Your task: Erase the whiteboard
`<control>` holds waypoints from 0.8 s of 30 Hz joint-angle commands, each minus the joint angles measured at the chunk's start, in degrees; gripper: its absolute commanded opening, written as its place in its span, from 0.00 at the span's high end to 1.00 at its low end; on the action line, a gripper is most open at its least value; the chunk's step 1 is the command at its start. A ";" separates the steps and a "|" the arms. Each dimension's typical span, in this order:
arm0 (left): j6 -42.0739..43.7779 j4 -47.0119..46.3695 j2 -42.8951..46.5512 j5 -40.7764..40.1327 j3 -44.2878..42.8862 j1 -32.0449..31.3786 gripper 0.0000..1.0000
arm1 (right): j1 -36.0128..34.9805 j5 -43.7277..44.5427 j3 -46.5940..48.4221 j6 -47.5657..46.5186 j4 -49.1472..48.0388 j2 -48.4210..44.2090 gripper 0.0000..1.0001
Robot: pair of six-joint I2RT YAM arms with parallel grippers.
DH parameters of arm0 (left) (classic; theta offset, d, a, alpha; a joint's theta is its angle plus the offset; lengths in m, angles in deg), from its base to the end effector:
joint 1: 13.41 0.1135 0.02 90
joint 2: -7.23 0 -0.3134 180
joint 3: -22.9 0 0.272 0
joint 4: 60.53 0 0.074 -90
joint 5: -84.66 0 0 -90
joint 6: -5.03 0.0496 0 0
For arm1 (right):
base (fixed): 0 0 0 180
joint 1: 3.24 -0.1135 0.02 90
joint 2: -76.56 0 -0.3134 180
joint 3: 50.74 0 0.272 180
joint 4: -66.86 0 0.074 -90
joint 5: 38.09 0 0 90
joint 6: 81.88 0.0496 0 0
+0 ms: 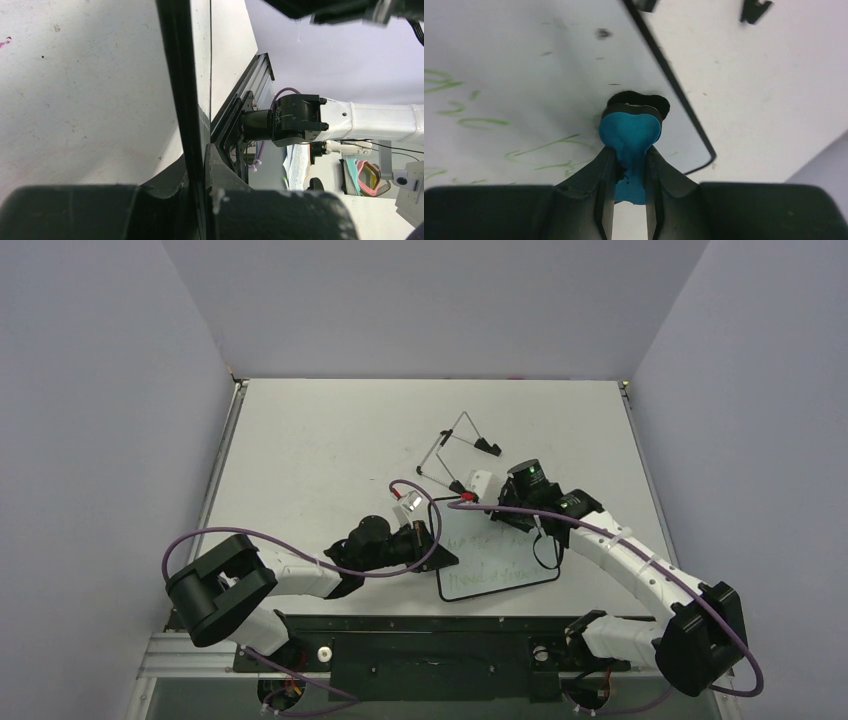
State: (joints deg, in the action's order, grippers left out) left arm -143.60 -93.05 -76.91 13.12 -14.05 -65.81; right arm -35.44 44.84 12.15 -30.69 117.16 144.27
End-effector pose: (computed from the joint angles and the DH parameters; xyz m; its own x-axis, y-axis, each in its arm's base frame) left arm 0.1645 -0.2393 0.1951 -0.8817 -0.1825 -0.4351 0.3566 0.3463 -0.8677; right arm 0.2021 0.1345 0.2795 -0.1722 -0.8434 -0.5089 -0.8936 0.3512 -0.2797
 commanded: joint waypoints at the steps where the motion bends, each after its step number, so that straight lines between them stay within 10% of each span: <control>1: 2.11 -5.11 1.44 1.77 -0.61 -0.14 1.00 | 2.28 11.50 -0.63 8.11 -10.67 0.81 1.00; 11: 2.12 -5.17 1.43 1.76 -0.50 -0.16 1.00 | -2.18 -10.04 1.15 -5.01 4.29 0.73 1.00; 19: 2.20 -5.19 1.17 1.82 -0.62 -0.16 1.00 | 1.46 4.88 0.15 5.51 -6.39 1.89 1.00; 24: 2.27 -5.08 1.28 1.97 -0.69 -0.16 1.00 | 0.62 -5.98 0.82 -4.24 2.65 0.47 1.00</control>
State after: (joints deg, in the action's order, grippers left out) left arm -144.69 -93.13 -76.91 12.96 -13.77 -65.79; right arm -34.15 44.49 12.13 -28.94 115.28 145.40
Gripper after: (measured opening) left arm 0.022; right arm 0.184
